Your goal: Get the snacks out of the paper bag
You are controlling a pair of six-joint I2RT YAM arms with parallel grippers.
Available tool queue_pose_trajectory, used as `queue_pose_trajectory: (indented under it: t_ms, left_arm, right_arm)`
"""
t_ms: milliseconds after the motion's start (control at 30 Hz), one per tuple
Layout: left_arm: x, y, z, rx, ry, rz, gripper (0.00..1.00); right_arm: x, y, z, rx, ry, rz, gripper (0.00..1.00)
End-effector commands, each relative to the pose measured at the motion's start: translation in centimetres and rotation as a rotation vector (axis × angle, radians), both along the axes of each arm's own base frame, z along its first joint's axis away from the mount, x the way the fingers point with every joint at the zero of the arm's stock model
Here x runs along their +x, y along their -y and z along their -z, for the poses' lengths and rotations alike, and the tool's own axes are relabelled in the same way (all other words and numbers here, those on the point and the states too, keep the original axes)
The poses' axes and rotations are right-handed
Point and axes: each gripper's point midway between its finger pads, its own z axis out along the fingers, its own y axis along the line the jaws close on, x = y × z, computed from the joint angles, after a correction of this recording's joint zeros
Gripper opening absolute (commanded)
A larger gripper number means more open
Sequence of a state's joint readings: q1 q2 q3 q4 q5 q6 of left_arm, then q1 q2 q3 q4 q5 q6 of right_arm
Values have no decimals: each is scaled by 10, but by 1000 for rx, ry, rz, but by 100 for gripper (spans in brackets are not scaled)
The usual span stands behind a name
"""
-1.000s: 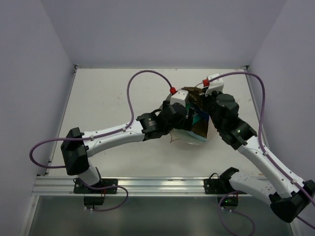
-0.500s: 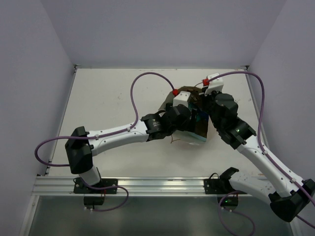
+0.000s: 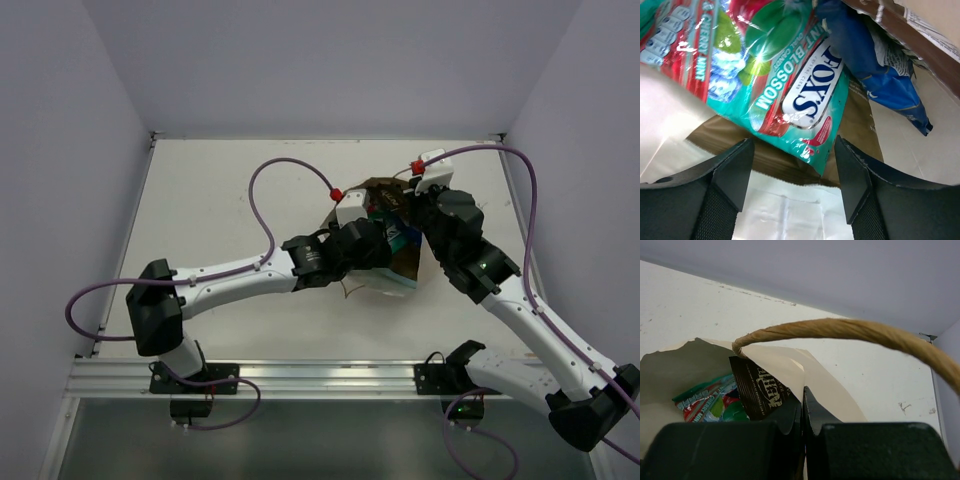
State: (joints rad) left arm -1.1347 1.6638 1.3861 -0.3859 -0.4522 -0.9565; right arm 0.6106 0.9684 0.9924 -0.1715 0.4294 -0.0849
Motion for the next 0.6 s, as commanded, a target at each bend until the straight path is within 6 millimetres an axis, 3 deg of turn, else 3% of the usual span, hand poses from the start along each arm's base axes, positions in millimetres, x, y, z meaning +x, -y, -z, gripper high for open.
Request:
queue_pose_trajectory:
  t_ms: [0,200,333,567]
  left_arm:
    - [0,-13,-18,-100,8,-92,72]
    - [21,-16,-12,-134,-15,-132,66]
    - [27,-11,-15,-163,3,-138,60]
    - [35,-4,-12,-186,-9,-144,58]
  right_arm:
    - [0,-13,-10,69,27,-40,0]
    - [-1,-12,-9,67,25,-39,0]
    - [-3,-10,-9,69,29,-36,0]
    - [-4,-13,-6,82,16,-48,0]
